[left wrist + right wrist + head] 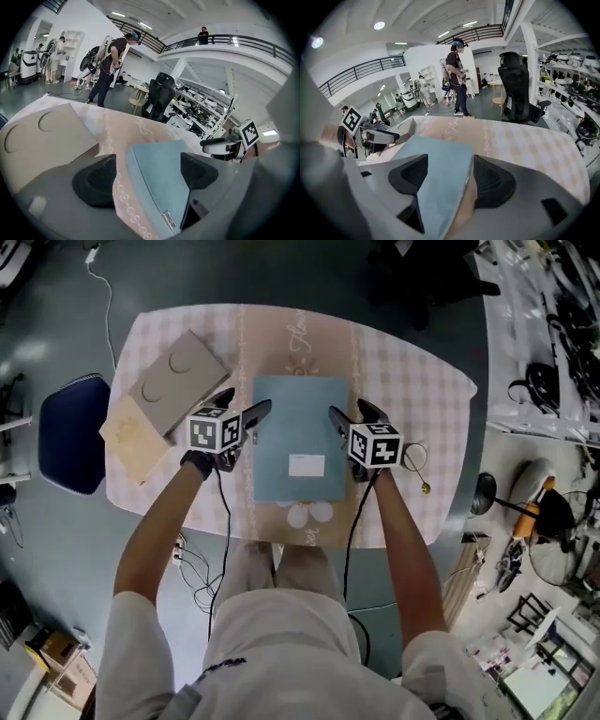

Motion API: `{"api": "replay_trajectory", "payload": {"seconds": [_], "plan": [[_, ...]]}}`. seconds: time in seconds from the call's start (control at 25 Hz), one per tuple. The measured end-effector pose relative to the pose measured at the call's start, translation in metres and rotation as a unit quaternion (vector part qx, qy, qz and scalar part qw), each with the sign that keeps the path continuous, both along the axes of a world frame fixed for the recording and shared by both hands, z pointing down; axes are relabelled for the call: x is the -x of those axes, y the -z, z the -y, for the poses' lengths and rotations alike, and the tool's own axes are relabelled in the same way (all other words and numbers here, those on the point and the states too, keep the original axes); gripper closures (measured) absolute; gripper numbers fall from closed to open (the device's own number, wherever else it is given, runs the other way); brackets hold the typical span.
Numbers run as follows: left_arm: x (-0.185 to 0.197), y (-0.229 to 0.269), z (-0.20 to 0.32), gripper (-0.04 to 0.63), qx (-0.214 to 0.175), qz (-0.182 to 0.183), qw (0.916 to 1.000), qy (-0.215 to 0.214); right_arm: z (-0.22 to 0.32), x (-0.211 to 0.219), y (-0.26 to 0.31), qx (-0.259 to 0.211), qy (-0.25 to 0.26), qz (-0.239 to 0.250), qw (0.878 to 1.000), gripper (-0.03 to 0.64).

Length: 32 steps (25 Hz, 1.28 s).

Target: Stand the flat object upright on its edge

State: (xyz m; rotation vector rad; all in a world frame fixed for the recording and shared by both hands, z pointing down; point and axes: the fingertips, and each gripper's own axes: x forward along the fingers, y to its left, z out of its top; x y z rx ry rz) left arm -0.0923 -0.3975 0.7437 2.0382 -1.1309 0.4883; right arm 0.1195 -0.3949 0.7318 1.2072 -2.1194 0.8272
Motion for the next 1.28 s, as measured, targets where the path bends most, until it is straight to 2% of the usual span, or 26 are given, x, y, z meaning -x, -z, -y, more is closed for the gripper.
{"api": "replay_trajectory", "payload": {"seconds": [0.12, 0.28, 0.56, 0.6, 0.64, 0.68, 0.72, 0.92, 1.16, 1.28], "plan": [[-0.004, -0.011, 0.002, 0.181, 0.014, 0.001, 0.9999, 0.002, 0.004, 0.001, -0.016, 0.008, 0.016, -0.01, 1.0, 0.316], [-0.014, -0.023, 0.01, 0.19, 0.026, -0.005, 0.9996, 0.008, 0.017, -0.007, -0.028, 0.017, 0.012, -0.017, 1.0, 0.318], [-0.017, -0.036, 0.026, 0.229, 0.033, 0.005, 0.9994, 0.004, 0.035, -0.004, -0.05, 0.052, -0.007, 0.021, 0.998, 0.333], [-0.018, -0.038, 0.027, 0.253, 0.036, 0.005, 0.9993, 0.001, 0.035, -0.003, -0.051, 0.062, -0.011, 0.035, 0.997, 0.366], [-0.021, -0.038, 0.027, 0.347, 0.039, 0.004, 0.9992, -0.001, 0.034, -0.004, -0.051, 0.072, -0.019, 0.045, 0.996, 0.389], [-0.023, -0.038, 0.027, 0.382, 0.041, 0.003, 0.9992, -0.001, 0.032, -0.006, -0.05, 0.081, -0.027, 0.049, 0.995, 0.399], [-0.026, -0.038, 0.026, 0.39, 0.042, 0.004, 0.9991, -0.001, 0.028, -0.008, -0.05, 0.09, -0.034, 0.049, 0.994, 0.404], [-0.03, -0.041, 0.023, 0.394, 0.042, 0.007, 0.9991, -0.004, 0.016, -0.015, -0.053, 0.104, -0.053, 0.04, 0.992, 0.42], [-0.029, -0.041, 0.024, 0.4, 0.044, -0.015, 0.9989, -0.002, 0.016, -0.016, -0.054, 0.108, -0.055, 0.052, 0.991, 0.425], [-0.028, -0.04, 0.025, 0.399, 0.048, -0.007, 0.9988, 0.0, 0.016, -0.016, -0.055, 0.113, -0.058, 0.055, 0.99, 0.43]]}}
